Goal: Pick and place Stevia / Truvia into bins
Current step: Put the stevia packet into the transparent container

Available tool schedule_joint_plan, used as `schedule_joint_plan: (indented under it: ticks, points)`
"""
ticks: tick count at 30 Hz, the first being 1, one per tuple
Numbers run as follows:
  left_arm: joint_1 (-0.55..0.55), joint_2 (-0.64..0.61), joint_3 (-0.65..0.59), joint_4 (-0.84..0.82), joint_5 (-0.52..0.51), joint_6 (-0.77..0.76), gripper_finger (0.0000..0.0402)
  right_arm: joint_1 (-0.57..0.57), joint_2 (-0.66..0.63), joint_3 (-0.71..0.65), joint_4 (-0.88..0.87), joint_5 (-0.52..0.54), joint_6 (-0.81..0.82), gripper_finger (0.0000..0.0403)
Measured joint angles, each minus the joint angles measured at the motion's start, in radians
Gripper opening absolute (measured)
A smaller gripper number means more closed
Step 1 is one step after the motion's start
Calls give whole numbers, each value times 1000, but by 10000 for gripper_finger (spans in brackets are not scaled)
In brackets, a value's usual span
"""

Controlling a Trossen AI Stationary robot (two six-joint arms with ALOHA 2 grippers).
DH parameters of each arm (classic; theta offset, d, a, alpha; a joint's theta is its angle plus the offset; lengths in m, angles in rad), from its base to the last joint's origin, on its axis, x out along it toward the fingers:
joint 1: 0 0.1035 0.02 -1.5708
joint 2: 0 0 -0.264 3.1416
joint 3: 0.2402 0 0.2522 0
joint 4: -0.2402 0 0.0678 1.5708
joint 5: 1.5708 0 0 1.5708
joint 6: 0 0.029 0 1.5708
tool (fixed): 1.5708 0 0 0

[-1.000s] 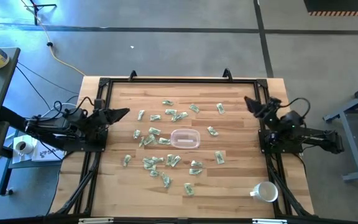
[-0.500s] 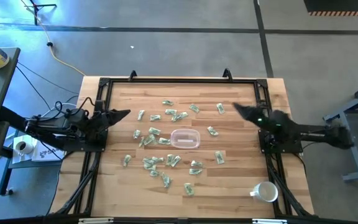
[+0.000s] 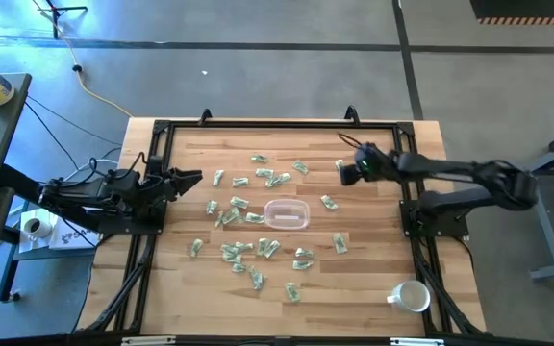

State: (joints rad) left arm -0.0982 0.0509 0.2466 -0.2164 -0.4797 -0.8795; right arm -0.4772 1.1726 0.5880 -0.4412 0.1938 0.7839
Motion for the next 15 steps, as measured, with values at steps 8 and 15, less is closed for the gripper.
schedule_joint_plan:
  ticks: [8,15]
  points:
    - [0,0,0,-4,0,-8,310,-112,351,182,-4,-127,-211,236]
    - [0,0,0,-4,0,-39,310,-120,483,227,1,-118,-253,236]
